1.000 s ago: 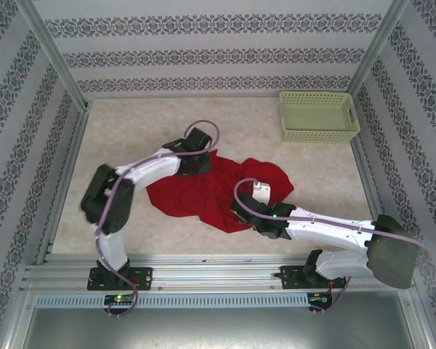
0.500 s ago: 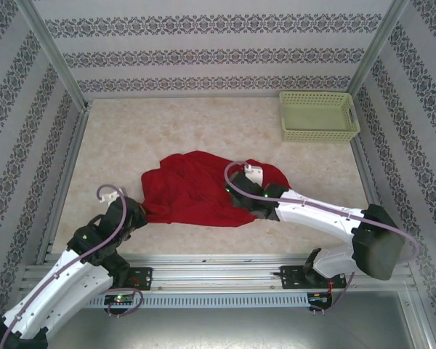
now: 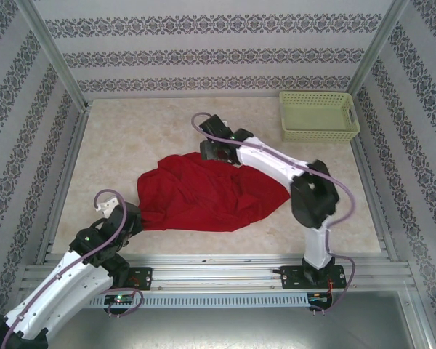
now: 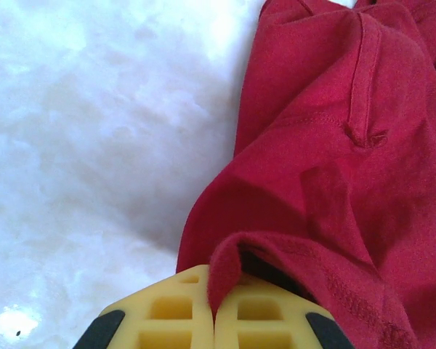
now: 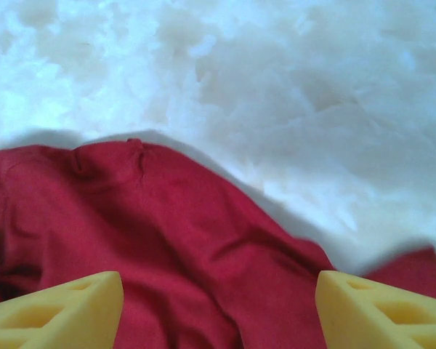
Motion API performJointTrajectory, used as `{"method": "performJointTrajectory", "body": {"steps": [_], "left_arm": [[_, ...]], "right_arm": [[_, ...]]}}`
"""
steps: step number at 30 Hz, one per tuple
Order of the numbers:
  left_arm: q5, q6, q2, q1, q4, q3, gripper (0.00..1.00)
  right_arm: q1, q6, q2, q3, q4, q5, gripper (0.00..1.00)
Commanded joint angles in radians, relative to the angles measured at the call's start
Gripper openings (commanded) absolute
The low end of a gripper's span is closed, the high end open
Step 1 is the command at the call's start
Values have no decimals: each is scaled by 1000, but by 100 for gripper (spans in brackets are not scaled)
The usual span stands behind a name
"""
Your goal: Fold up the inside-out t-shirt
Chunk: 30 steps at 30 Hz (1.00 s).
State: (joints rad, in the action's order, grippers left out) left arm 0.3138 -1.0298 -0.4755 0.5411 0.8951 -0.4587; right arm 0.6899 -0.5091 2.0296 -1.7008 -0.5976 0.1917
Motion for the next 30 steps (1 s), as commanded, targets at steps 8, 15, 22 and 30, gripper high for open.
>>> {"method": "performJointTrajectory", "body": {"steps": [8, 15, 22, 30], "left_arm": [[36, -22, 20, -10, 50, -8, 0], [48, -3, 9, -10, 22, -19, 0], [77, 17, 17, -10, 39, -51, 0], [143, 83, -7, -18, 31, -120, 0]], "right_arm": [[-16, 88, 311, -319, -124, -197, 68], [-40, 97, 423, -434, -169, -220, 61], [-113, 132, 460, -557, -238, -222, 17], [-171, 192, 172, -417, -169, -28, 0]]}}
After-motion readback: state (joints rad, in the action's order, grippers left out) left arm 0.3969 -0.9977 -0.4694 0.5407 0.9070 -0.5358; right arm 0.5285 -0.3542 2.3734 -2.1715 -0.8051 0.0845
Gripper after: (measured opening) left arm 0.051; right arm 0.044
